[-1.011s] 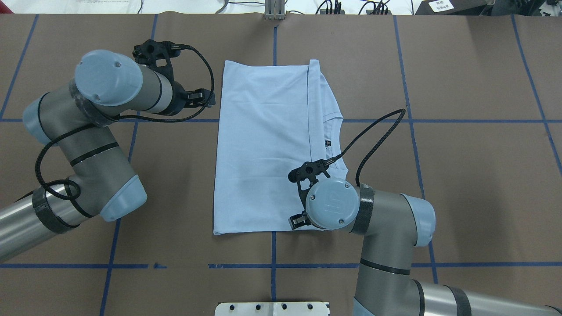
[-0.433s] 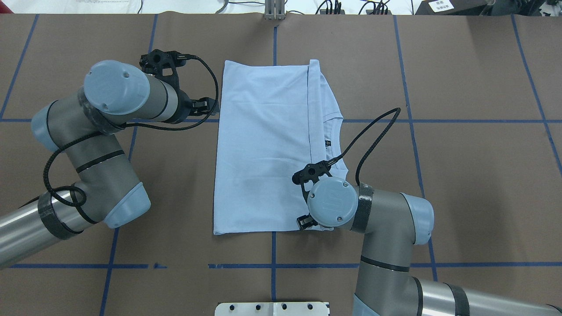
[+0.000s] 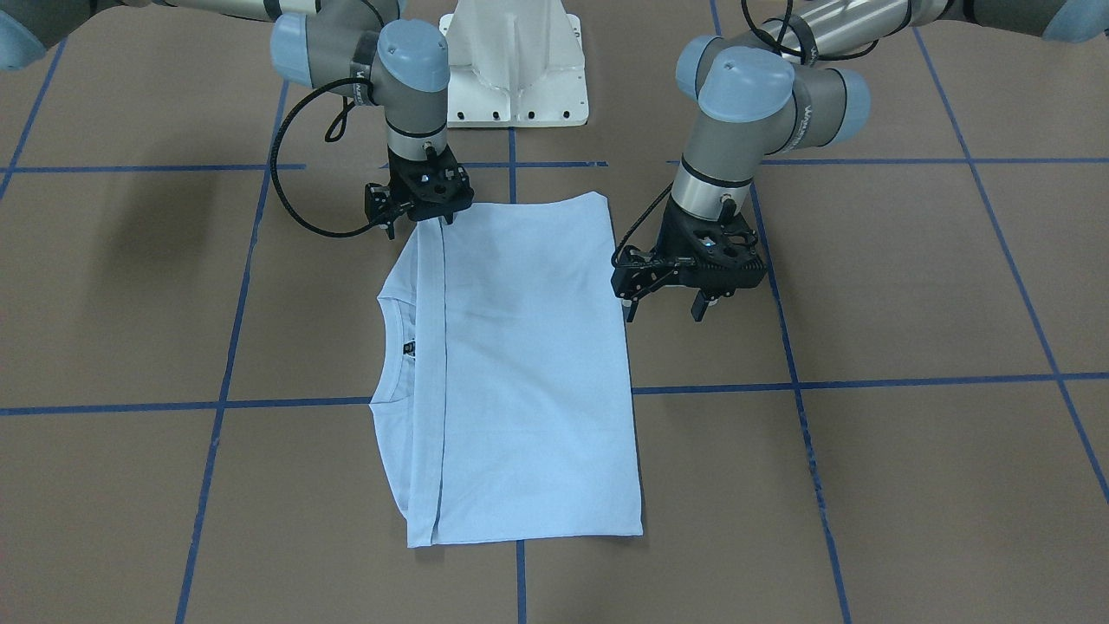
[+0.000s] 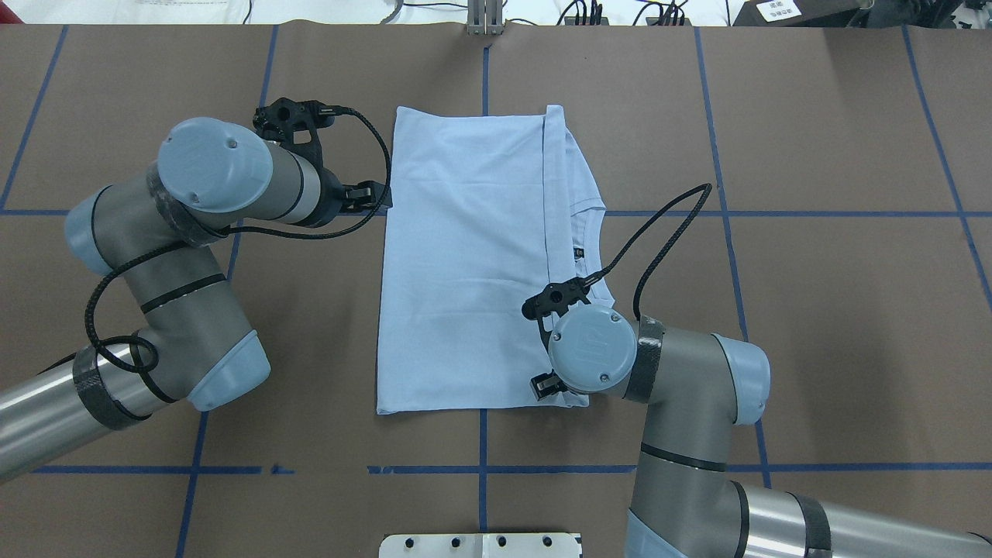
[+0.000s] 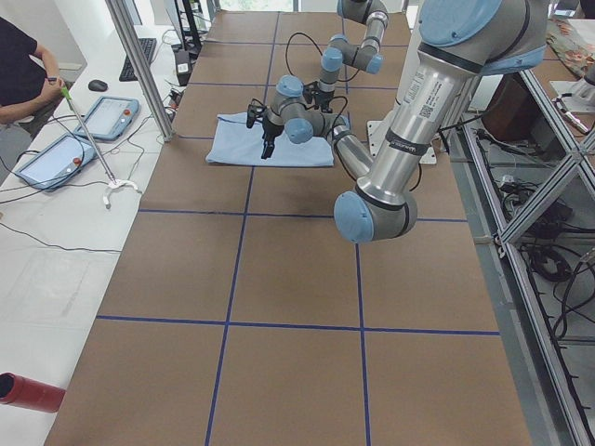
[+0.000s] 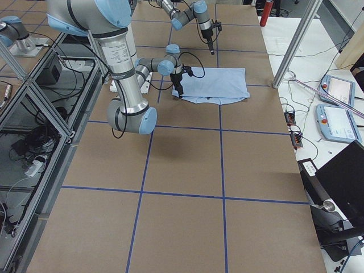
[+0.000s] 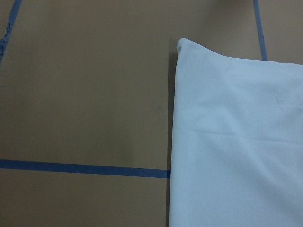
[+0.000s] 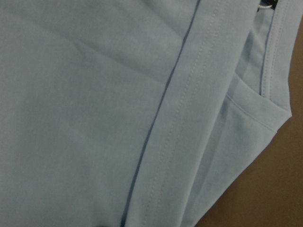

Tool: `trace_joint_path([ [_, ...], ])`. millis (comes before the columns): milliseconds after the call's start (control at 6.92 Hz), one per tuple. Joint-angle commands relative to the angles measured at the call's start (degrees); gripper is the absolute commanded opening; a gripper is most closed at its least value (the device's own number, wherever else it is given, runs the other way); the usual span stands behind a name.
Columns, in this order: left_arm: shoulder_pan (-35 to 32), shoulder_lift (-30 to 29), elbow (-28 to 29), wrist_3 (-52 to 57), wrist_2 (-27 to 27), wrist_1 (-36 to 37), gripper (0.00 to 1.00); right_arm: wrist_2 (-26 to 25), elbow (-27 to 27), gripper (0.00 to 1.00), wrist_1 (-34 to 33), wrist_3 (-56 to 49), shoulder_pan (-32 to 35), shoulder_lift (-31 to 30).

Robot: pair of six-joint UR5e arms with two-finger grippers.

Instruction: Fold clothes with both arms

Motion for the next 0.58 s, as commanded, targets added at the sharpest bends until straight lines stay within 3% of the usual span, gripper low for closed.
trace_joint_path([
  [0, 1.0, 0.0, 0.1, -1.1, 0.0, 0.0, 1.0, 0.1, 0.1, 1.0, 0.0, -0.5, 0.4, -0.6],
  [433, 2.2, -0.3, 0.1, -2.5, 0.1, 0.0, 1.0, 1.4, 0.4, 1.0, 0.4, -1.9, 2.8, -2.8],
])
